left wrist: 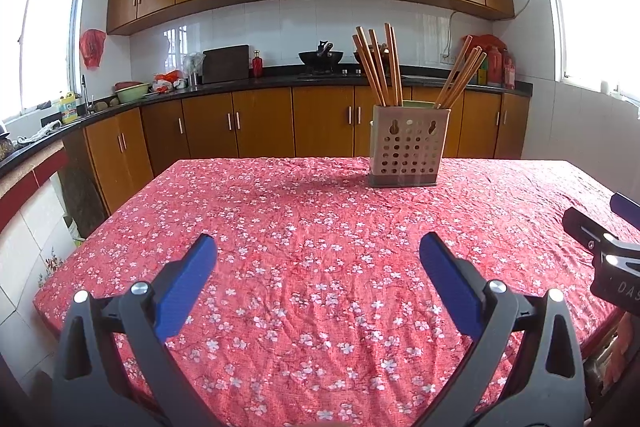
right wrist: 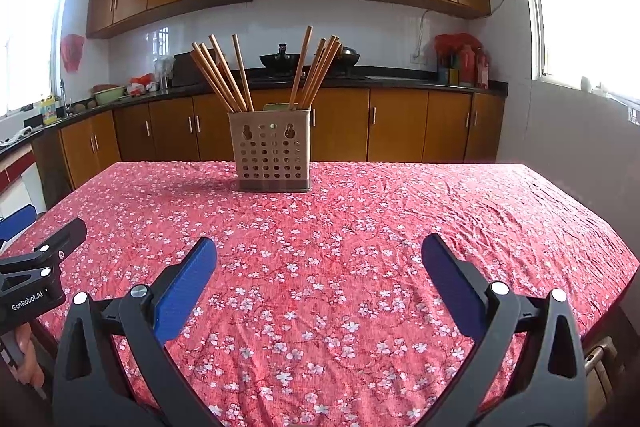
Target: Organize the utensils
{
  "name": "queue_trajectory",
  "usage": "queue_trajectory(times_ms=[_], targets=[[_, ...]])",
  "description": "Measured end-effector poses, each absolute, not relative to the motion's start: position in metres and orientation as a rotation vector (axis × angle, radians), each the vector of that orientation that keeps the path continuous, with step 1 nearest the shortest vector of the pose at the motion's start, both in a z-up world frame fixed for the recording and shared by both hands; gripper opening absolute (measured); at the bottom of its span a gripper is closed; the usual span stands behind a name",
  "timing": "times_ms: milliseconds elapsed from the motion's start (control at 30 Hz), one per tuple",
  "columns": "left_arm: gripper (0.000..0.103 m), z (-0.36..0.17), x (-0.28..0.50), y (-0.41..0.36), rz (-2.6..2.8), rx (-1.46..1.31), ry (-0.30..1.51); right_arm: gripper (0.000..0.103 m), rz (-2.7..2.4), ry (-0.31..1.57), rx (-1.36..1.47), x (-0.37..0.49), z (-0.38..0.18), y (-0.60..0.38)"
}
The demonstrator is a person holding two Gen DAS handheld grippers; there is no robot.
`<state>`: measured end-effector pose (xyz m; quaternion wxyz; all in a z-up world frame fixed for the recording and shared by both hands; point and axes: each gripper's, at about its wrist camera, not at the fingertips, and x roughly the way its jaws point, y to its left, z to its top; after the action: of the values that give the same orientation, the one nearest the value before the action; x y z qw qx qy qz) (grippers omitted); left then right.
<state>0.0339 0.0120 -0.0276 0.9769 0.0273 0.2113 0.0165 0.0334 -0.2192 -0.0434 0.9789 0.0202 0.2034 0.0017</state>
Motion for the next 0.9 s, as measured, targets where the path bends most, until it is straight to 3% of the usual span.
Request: queue_trajectory(times_ms=[900], targets=[[0.099, -0.0264, 0.0347, 0.0084, 0.012, 0.052, 0.423, 0.101, 0.004, 0.409, 0.043, 0.0335, -0.0425, -0.2213]])
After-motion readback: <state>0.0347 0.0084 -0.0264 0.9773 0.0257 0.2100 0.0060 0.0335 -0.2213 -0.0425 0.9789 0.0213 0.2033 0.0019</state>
